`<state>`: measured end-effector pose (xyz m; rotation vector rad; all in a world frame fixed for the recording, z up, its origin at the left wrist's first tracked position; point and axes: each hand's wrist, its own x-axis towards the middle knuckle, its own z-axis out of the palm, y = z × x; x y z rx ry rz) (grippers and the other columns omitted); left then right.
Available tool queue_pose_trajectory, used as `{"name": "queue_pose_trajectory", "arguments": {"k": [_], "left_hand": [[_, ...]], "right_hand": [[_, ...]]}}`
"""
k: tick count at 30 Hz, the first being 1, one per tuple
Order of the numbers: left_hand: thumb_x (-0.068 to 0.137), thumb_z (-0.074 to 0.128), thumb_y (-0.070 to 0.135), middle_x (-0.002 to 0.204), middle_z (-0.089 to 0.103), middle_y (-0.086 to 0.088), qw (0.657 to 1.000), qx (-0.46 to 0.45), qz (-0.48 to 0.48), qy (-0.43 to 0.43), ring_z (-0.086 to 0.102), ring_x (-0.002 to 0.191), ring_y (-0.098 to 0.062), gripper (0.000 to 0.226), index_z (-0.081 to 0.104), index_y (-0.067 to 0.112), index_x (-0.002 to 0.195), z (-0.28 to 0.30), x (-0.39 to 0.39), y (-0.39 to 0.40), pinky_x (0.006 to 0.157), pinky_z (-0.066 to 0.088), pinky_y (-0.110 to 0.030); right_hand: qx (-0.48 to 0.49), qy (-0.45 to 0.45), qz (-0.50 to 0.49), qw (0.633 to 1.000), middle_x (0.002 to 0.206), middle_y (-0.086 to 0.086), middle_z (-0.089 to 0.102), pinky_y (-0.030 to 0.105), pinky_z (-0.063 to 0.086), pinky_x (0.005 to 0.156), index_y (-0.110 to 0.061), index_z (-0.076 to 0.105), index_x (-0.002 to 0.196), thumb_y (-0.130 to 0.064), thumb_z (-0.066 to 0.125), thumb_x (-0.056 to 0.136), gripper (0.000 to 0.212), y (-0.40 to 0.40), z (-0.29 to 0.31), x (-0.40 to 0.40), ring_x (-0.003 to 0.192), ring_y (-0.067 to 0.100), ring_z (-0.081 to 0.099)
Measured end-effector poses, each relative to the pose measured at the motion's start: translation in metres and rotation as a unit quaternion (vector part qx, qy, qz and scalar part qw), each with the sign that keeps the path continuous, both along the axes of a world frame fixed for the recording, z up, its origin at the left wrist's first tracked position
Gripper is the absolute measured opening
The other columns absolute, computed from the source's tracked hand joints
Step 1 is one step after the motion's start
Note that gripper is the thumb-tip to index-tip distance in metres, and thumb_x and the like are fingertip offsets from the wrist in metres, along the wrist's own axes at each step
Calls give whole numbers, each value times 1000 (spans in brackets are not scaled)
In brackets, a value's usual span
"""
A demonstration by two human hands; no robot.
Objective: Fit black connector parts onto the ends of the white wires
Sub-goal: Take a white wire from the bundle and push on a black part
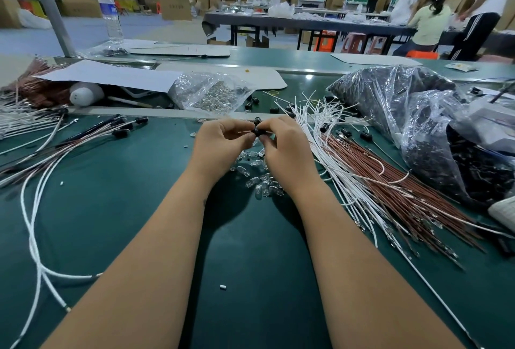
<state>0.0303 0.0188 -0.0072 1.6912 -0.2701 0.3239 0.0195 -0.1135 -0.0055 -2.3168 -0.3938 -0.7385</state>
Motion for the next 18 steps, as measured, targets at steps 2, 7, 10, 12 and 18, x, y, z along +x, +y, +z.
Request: {"name": "queue_pose_trajectory", "arguments": {"k": [2, 7, 10, 12, 18], "left_hand": [[85, 65, -5, 79, 71, -7, 1000, 17, 8, -12, 66, 66, -4, 19, 72, 4, 100, 1, 0, 0, 74, 56, -19], [92, 61, 9, 76, 67, -3, 983, 98, 150, -50, 62, 69, -16, 9, 70, 12, 93, 0, 4, 10, 73, 53, -29], [94, 56, 14, 96, 69, -9, 945, 103, 307, -54, 60, 90, -23, 16, 69, 9, 101, 1, 11, 26, 84, 48, -33], [95, 52, 18, 111, 66, -11, 912, 100, 398, -2, 53, 109, -31, 20, 69, 13, 104, 1, 15, 39, 93, 43, -38], [83, 51, 4, 136, 49, 0, 880, 222, 419, -39, 30, 132, -28, 38, 65, 25, 112, 4, 6, 33, 106, 21, -46]], "right_hand": [[-13, -9, -3, 1000, 104, 12, 62, 34, 44, 88, -1, 66, 107, 0, 57, 91, 19, 0, 1, -1, 101, 24, 54], [-69, -45, -94, 992, 97, 5, 67, 26, 43, 71, -9, 63, 110, -8, 54, 94, 18, -4, 3, -2, 86, 19, 58], [-85, -55, -188, 977, 85, 4, 66, 27, 45, 60, -11, 61, 104, -7, 53, 95, 13, -12, 5, -1, 71, 18, 58], [-95, -58, -214, 970, 83, 5, 65, 28, 45, 60, -10, 60, 103, -3, 54, 92, 14, -14, 6, -1, 71, 20, 57], [-113, -64, -169, 977, 89, 5, 66, 30, 46, 67, -9, 61, 107, -2, 55, 91, 19, -3, 5, -1, 77, 21, 57]]}}
